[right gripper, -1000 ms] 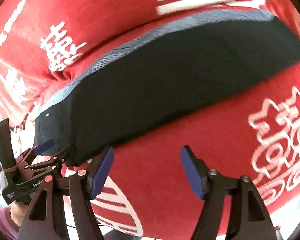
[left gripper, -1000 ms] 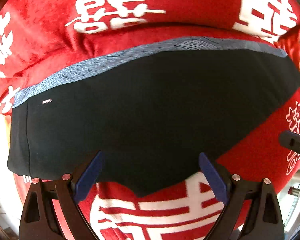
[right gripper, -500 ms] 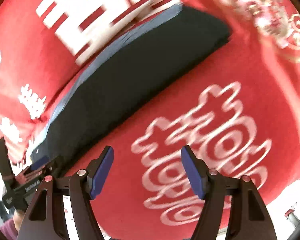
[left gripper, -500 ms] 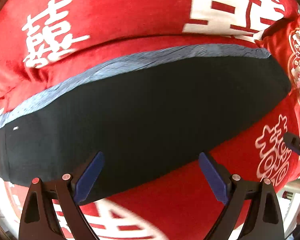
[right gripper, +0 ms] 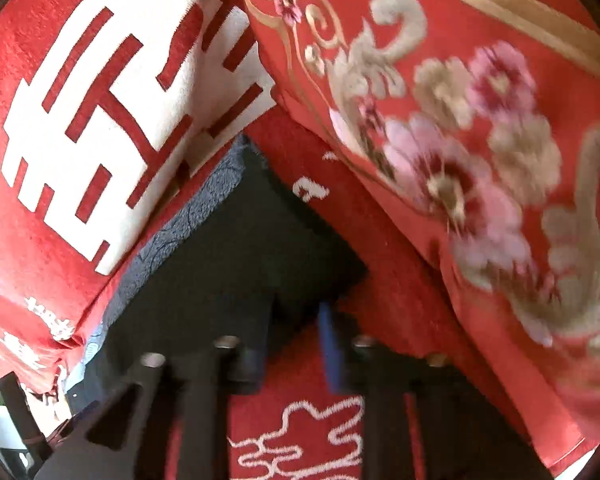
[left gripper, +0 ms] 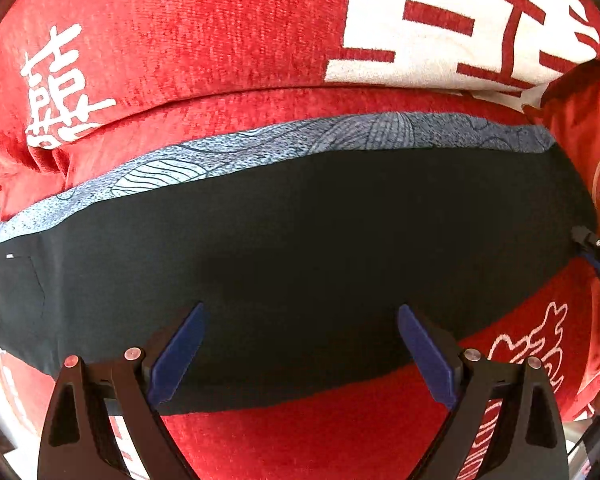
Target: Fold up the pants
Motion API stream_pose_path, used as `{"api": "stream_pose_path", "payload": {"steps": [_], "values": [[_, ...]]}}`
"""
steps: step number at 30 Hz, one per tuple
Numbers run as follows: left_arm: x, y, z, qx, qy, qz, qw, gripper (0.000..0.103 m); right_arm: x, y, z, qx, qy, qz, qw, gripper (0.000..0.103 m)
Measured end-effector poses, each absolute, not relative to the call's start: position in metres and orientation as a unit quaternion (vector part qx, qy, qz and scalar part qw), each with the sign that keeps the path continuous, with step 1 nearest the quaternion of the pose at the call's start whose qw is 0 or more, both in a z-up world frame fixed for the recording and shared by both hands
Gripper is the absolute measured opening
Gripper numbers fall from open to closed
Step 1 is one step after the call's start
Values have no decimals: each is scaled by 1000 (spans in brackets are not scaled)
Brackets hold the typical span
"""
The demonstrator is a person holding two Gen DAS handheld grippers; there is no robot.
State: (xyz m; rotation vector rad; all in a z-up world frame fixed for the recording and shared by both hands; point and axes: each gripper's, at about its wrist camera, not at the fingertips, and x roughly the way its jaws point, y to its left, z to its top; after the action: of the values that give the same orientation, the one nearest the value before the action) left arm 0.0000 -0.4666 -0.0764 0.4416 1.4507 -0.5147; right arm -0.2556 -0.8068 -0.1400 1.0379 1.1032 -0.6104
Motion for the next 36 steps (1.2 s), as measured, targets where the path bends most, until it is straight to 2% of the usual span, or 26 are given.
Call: {"api": "stream_pose_path", "payload": {"steps": [3,6,10,12,13,16,18,20,25,31,33,36], "values": [[-1,-469,-73,201,644,-231,701,96,-250,-803,-127,436,490,-263,707,13],[1,-470,-77,201,645,-222,703,96,-240,-802,-133,396,526,-255,708,13],[7,-472,-83,193,650,-209,705,96,-253,-809,-148,426,534,-257,684,15],[8,-473,-85,193,651,-208,704,96,-258,-806,-140,414,544,-279,674,39],[8,-473,-87,192,652,-208,703,96,-263,-805,-135,413,545,-289,670,42],[9,-472,-93,189,656,-208,700,96,-270,-798,-112,401,531,-294,686,42],[9,-470,-97,186,658,-205,700,102,-261,-790,-96,377,522,-280,712,42],[10,-468,-101,181,658,-207,701,102,-242,-781,-92,359,525,-253,729,42],[6,-468,-104,184,647,-221,706,102,-183,-773,-120,343,546,-182,742,42],[5,-467,-105,179,645,-223,709,102,-143,-790,-158,296,576,-185,740,42],[6,-466,-107,178,643,-226,710,102,-141,-799,-157,262,578,-221,741,42],[5,-467,-106,178,642,-223,712,102,-148,-809,-149,298,572,-232,728,42]]}}
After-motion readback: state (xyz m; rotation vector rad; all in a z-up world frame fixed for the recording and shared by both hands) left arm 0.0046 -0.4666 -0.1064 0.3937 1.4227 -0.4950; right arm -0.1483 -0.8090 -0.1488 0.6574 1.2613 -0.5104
